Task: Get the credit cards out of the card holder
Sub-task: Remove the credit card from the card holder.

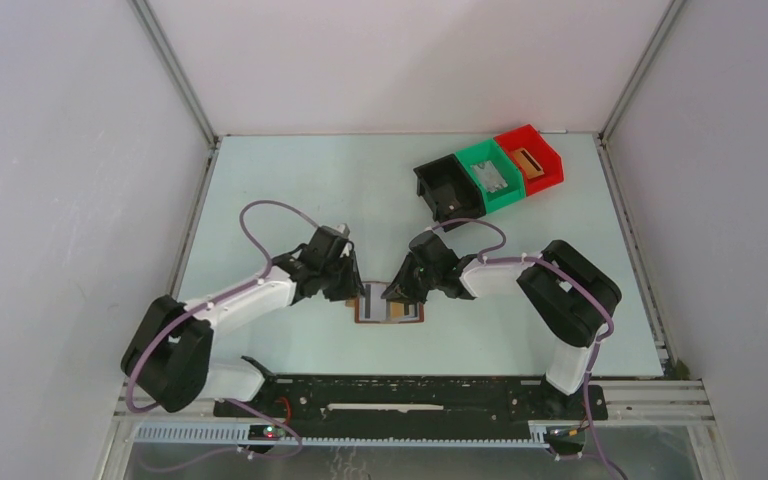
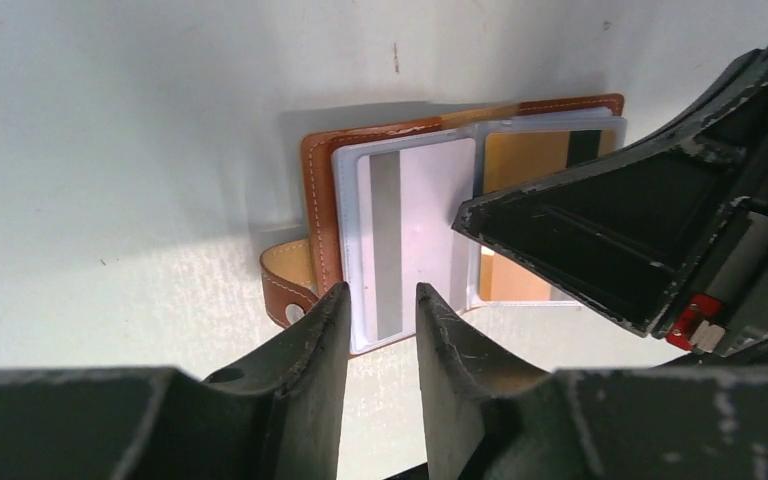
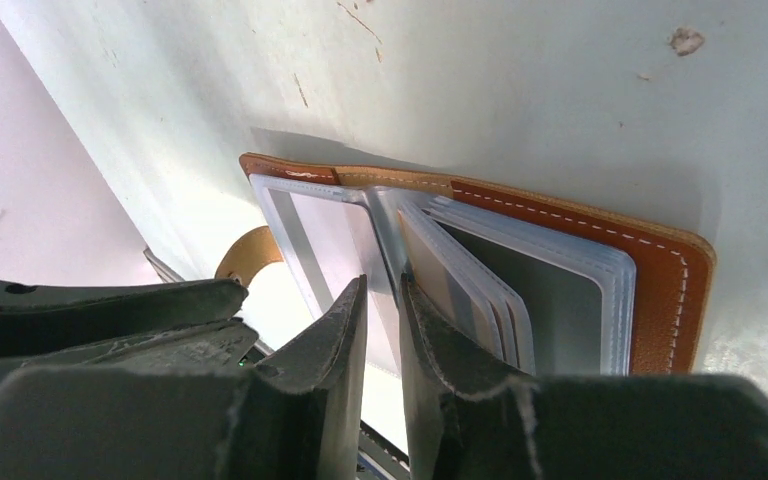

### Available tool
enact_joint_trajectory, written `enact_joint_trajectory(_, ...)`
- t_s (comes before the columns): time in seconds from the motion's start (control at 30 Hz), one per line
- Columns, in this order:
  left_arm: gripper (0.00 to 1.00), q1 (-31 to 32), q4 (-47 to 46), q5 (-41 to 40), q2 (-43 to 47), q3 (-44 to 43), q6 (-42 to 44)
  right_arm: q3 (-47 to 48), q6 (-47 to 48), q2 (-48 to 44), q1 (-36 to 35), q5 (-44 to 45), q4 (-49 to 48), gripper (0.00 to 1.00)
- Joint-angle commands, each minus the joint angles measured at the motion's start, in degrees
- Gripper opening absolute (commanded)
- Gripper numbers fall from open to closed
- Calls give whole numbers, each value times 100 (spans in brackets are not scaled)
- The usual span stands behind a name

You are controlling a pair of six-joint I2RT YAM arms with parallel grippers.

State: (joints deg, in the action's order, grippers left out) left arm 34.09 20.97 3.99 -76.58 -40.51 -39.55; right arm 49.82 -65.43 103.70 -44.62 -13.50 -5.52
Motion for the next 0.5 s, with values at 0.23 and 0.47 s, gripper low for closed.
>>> enact_joint_trajectory(0.23,37,72,-288,223,-474,-203,78,10,161,71,35,365,499,27)
enact_joint_trajectory(0.47,35,97,-332,211,-902,-213,64,10,162,54,32,383,520,27)
